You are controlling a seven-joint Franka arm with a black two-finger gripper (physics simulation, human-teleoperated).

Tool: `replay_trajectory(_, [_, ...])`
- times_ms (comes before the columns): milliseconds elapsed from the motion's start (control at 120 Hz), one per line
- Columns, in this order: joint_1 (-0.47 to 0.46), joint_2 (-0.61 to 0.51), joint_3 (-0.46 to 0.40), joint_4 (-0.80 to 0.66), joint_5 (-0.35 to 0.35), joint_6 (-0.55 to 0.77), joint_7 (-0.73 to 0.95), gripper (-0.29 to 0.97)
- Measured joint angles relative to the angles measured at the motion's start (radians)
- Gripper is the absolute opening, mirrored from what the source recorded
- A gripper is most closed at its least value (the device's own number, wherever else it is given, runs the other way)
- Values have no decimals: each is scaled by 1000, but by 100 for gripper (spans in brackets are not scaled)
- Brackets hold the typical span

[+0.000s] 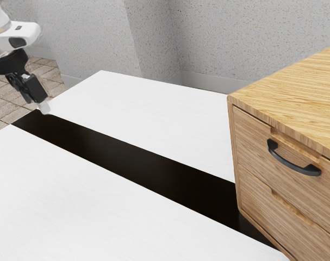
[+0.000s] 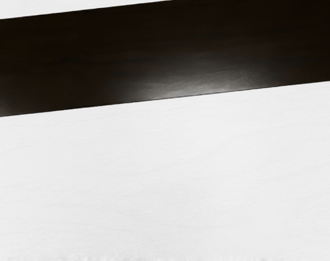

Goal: Pull the drawer handle with one arm to open the drawer

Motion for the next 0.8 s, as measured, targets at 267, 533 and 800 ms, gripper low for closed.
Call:
replay_trajectory(267, [-38,7,-187,349,104,-76,22,66])
replay_trajectory(533, [-18,41,-213,332,154,-123,36,66])
replay_trajectory(800, [-172,-552,-270,-467,161,60,-13,66])
